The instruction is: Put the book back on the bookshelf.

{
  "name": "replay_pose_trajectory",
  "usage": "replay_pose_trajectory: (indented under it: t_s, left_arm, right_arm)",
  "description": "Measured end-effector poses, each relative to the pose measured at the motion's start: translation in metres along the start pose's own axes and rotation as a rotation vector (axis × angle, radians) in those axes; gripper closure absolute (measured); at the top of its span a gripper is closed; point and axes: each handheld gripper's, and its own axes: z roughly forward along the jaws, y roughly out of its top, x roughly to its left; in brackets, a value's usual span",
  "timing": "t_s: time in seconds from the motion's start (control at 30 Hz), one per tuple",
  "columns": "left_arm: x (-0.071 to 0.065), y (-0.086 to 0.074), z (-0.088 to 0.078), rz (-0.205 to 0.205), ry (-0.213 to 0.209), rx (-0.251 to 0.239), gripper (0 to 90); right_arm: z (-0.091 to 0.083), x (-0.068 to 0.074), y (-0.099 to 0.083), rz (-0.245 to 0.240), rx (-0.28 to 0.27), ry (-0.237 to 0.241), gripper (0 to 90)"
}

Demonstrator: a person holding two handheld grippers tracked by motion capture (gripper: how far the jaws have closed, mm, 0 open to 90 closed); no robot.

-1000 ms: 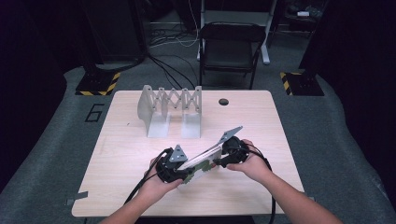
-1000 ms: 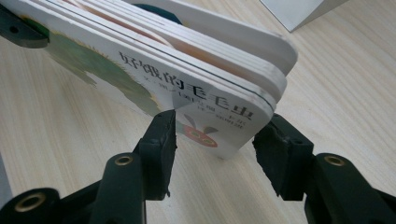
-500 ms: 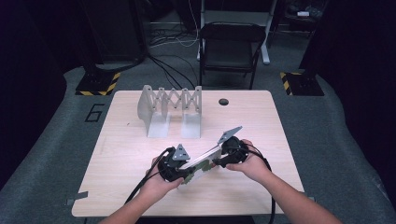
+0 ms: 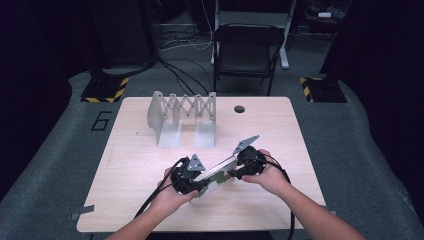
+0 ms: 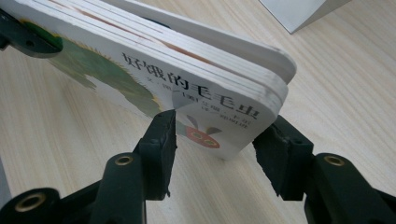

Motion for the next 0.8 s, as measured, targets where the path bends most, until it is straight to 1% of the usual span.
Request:
replay_pose_trajectory:
  t_s: [0.2,0.33,0.37,0.4,0.43,0.53,0.67,0.77,0.8]
  left_arm:
    - [0.0001,0.0003,0.0000,0.018,-0.001,0.003,74.2]
    - [0.0000,-0.0002,-0.0006,0.016,-0.006,0.004,75.2]
    - [0.0002,-0.0003,-0.0005,0.016,-0.011,0.001,75.5]
    - [0.0002,-0.0003,-0.0005,0.016,-0.011,0.001,75.5]
    - [-0.0003,-0.0005,-0.0004,0.012,-0.014,0.000,75.5]
    - [-0.0003,-0.0004,-0.0007,0.017,-0.011,0.001,75.7]
    - [-0.0011,-0.0013,-0.0012,0.011,-0.013,-0.003,75.8]
    - [-0.0005,-0.0014,-0.0026,0.010,-0.016,-0.003,75.9]
    - [-0.0003,-0.0015,-0.0035,0.004,-0.026,-0.006,75.9]
  right_arm:
    - [0.0002,-0.0004,0.0001,-0.001,-0.001,0.000,49.0]
    - [0.0004,-0.0004,0.0000,0.001,-0.003,0.002,49.0]
    - [0.0009,0.0010,0.0002,0.030,-0.006,0.002,49.1]
    - [0.0009,0.0010,0.0002,0.030,-0.006,0.002,49.1]
    - [0.0007,0.0000,0.0003,0.019,-0.006,0.003,49.2]
    - [0.0007,-0.0008,0.0001,0.019,-0.005,0.005,49.6]
    - [0.0012,-0.0019,-0.0006,0.021,-0.006,0.016,50.1]
    - [0.0016,-0.0020,-0.0016,0.033,-0.007,0.014,50.0]
    - [0.0019,-0.0034,-0.0030,0.026,-0.008,0.013,49.9]
